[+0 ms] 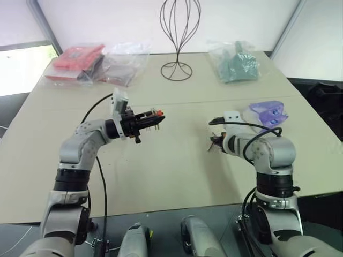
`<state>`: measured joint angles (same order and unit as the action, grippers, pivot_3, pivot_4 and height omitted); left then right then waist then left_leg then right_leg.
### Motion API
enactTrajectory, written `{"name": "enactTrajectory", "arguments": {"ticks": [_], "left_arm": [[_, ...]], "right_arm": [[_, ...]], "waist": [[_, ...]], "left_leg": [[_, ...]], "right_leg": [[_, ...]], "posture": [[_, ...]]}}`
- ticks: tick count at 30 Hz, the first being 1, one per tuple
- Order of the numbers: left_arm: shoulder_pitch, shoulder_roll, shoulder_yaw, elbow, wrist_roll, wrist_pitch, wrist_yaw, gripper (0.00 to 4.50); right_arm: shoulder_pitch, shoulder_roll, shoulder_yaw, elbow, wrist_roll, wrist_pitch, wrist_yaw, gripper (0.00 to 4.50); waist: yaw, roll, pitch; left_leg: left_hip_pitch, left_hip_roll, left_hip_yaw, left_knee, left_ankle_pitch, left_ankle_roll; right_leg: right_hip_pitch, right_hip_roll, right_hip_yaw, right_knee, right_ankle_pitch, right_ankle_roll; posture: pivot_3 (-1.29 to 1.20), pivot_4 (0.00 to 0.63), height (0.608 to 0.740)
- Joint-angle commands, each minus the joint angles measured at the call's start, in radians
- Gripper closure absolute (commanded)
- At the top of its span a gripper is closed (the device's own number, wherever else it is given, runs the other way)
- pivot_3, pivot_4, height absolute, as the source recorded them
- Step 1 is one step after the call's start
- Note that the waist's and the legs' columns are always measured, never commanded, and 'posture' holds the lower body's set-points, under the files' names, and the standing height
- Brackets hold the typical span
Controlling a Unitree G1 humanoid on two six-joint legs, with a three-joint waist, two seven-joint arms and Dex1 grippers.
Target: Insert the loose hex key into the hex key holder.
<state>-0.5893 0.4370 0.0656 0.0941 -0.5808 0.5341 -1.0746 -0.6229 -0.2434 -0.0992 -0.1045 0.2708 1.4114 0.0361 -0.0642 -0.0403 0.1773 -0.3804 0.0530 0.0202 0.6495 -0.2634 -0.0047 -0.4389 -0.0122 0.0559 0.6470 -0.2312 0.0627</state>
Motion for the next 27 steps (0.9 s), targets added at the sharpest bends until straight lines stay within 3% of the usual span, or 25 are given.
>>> {"name": "enactTrajectory", "arguments": {"ticks": [1,7,10,15,20,27], "left_arm": [[-0.004,0.007,0.023,-0.047,-0.021,-0.015,0.008,4.26],[-0.008,0.037,0.020,-0.034,-0.021,-0.002,-0.017,4.26],[-0.029,0.083,0.000,0.000,-0.026,0.033,-0.083,4.26],[-0.156,0.131,-0.031,0.182,-0.021,0.088,-0.228,4.26],[-0.314,0.127,-0.058,0.377,0.010,0.085,-0.337,4.26],[-0.495,0.070,-0.121,0.595,0.097,0.018,-0.466,4.26]], "right_arm": [[0.047,0.009,0.039,0.121,-0.029,-0.035,0.014,4.47],[0.001,-0.005,0.036,0.131,-0.044,-0.154,0.043,4.47],[-0.104,0.013,-0.041,0.166,-0.009,-0.310,0.080,4.47],[-0.247,0.036,-0.115,0.091,0.157,-0.620,0.333,4.47],[-0.252,0.071,-0.102,-0.020,0.266,-0.686,0.421,4.47],[-0.242,0.154,-0.068,-0.108,0.356,-0.734,0.421,4.47]], "waist": [[-0.006,-0.002,-0.001],[-0.008,-0.003,-0.002],[-0.009,-0.001,-0.001],[-0.004,0.008,0.006],[0.005,0.008,0.006],[0.016,0.009,0.006]], "left_leg": [[0.003,0.000,0.000,-0.001,0.000,0.000],[0.009,0.001,-0.001,-0.001,0.000,0.000],[0.007,0.000,-0.001,-0.002,0.000,0.000],[-0.011,0.000,0.000,-0.002,0.000,0.000],[-0.025,0.000,-0.003,-0.002,-0.001,0.001],[-0.028,-0.001,-0.001,0.000,-0.001,0.002]], "right_leg": [[0.003,0.000,0.000,-0.001,0.000,0.000],[0.012,0.000,-0.001,-0.008,-0.001,-0.001],[0.010,0.000,0.000,-0.008,-0.001,-0.001],[-0.009,0.000,0.000,-0.005,0.002,0.003],[-0.023,0.001,-0.002,0.000,0.001,0.005],[-0.025,-0.002,-0.002,-0.002,0.001,0.005]], "posture": [[0.00,0.150,0.740],[0.00,0.150,0.740],[0.00,0.150,0.740],[0.00,0.150,0.740],[0.00,0.150,0.740],[0.00,0.150,0.740]]}}
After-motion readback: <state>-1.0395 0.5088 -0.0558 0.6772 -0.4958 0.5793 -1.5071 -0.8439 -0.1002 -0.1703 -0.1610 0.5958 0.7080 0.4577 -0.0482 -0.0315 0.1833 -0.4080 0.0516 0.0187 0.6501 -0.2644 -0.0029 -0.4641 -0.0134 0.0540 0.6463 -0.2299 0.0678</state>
